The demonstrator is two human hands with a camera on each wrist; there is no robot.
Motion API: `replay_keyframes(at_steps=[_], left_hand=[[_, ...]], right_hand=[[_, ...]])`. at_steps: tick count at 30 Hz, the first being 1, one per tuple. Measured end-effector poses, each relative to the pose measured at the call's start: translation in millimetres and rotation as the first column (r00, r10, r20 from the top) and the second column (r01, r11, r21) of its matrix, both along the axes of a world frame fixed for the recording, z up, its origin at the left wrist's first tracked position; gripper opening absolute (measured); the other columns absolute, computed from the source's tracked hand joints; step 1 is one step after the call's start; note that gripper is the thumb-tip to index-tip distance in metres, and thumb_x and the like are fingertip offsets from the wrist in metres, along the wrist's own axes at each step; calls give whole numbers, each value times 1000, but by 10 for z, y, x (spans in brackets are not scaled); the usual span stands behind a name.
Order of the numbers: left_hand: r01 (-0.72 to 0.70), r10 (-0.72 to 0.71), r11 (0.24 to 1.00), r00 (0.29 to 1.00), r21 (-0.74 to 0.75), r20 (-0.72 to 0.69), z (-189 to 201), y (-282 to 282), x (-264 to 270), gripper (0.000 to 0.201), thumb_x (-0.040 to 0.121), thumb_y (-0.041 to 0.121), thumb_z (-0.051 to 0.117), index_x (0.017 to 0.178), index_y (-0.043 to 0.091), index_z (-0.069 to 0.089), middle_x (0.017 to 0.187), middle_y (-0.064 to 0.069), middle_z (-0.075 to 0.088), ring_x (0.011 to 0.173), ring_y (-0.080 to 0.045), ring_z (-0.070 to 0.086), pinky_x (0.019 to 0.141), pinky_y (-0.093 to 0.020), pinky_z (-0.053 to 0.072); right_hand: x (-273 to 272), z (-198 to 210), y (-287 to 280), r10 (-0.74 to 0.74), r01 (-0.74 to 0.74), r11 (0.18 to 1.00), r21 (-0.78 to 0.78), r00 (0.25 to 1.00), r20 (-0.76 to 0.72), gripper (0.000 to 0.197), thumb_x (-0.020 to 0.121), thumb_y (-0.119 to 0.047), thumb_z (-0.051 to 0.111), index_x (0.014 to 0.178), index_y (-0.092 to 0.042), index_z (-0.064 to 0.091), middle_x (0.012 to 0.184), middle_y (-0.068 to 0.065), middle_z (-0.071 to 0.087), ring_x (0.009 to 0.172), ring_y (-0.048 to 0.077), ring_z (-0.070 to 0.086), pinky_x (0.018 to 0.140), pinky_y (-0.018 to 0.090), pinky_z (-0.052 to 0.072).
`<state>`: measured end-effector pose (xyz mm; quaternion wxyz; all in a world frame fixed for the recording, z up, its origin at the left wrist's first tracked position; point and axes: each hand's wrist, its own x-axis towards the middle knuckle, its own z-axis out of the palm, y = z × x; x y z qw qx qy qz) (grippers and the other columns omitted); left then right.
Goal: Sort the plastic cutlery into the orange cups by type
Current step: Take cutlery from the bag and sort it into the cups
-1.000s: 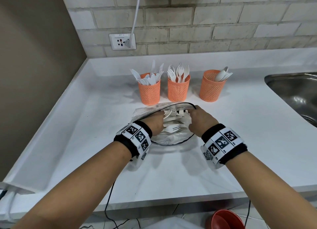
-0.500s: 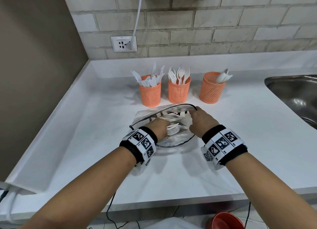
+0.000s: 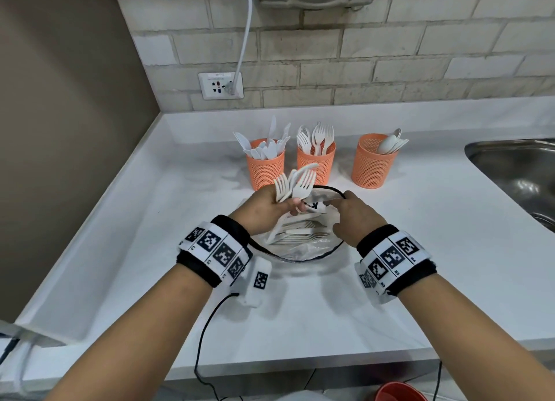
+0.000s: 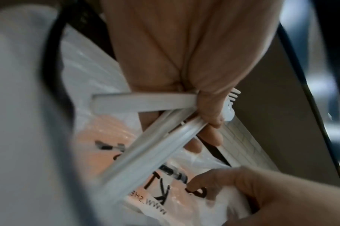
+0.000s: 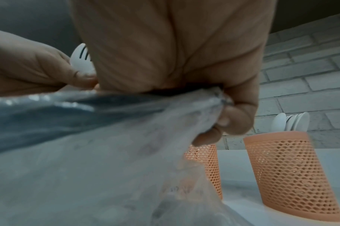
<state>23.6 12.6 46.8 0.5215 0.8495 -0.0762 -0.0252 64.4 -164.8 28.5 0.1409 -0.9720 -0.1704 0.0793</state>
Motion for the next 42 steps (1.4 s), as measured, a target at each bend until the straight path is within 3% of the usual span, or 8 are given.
replay_keyframes(at_steps=[7, 11, 15, 22, 27, 32, 39, 42], left_hand=[[-84, 89, 930, 996, -359, 0, -36, 16, 16, 27, 100, 12, 40, 80, 15, 58, 62, 11, 64, 62, -5, 58, 74, -28, 46], [-130, 113, 808, 991, -575, -64, 5, -16, 55, 25, 99, 6, 37, 84, 12, 55, 63, 9, 66, 59, -5, 62, 73, -29, 50], [-152, 81, 695, 988, -703, -134, 59, -52, 62, 25, 100, 8, 35, 85, 11, 55, 64, 8, 64, 64, -8, 61, 57, -22, 54], [-173, 66, 667, 982, -724, -174, 82, -82, 50, 29, 100, 11, 37, 85, 8, 61, 69, 4, 72, 72, -11, 68, 73, -30, 57], [-167, 57, 658, 983, -734, -173, 136, -75, 30, 28, 101, 10, 34, 95, 12, 61, 81, 3, 74, 80, -14, 69, 80, -33, 55], [-233, 128, 641, 972, -731, -198, 132, -52, 36, 29, 101, 8, 34, 124, 0, 49, 104, -8, 63, 93, -17, 63, 74, -24, 57], [-236, 150, 636, 972, -735, -182, 154, 31, 36, 33, 101, 12, 35, 129, 1, 47, 104, -6, 68, 80, -10, 70, 78, -25, 57], [-217, 122, 631, 976, -745, -180, 138, -5, 30, 28, 101, 12, 35, 121, 7, 53, 86, 3, 74, 77, -9, 72, 73, -26, 58]], right_hand=[[-114, 105, 33, 34, -36, 999, 4, 973, 227, 37, 84, -19, 58, 120, -27, 62, 137, 9, 37, 127, 31, 35, 100, 42, 38], [-193, 201, 126, 46, -163, 966, 199, 871, 489, 18, 77, -18, 58, 83, -12, 74, 108, 17, 60, 96, 38, 57, 79, 44, 52], [-259, 251, 252, 146, -253, 894, 371, 945, 293, 27, 91, -26, 55, 106, -7, 65, 99, 12, 60, 84, 25, 57, 75, 31, 47], [-270, 238, 353, 109, -144, 850, 507, 989, 99, 30, 92, -13, 52, 121, -3, 51, 93, 9, 65, 83, 25, 60, 71, 22, 38], [-243, 211, 340, 57, -124, 863, 489, 987, 150, 26, 92, 1, 40, 115, 2, 53, 102, 21, 65, 94, 32, 60, 66, 19, 32], [-198, 223, 353, 3, -57, 849, 525, 995, 102, 8, 96, -3, 34, 89, -7, 36, 73, 13, 51, 67, 26, 47, 57, 27, 26], [-217, 212, 327, 26, -46, 818, 573, 999, 44, 13, 98, -15, 37, 87, -8, 35, 65, -2, 43, 58, 11, 41, 49, 16, 32], [-241, 171, 367, 42, -79, 815, 574, 996, 78, 12, 98, -15, 36, 89, -7, 36, 71, 7, 49, 64, 22, 46, 61, 32, 35]])
